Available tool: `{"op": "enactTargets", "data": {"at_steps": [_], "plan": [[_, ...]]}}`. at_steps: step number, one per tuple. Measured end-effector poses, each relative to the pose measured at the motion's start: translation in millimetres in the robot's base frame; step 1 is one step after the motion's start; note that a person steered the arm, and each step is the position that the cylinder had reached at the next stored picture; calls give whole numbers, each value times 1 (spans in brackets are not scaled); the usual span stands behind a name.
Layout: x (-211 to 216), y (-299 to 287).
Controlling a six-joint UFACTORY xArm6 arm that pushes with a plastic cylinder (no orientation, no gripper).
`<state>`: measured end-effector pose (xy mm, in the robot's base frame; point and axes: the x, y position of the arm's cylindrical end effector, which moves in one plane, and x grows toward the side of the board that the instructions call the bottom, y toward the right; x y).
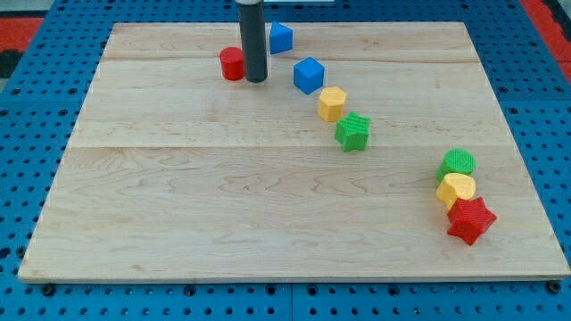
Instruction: Move your arm to the bottom right
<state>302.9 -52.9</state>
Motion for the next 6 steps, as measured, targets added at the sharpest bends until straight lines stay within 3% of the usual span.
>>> {"op": "enactTargets", "data": {"at_steps": [1, 2, 3, 5, 6], "plan": [[6, -27], [41, 3], [142, 35], [314, 228], [314, 299]]}}
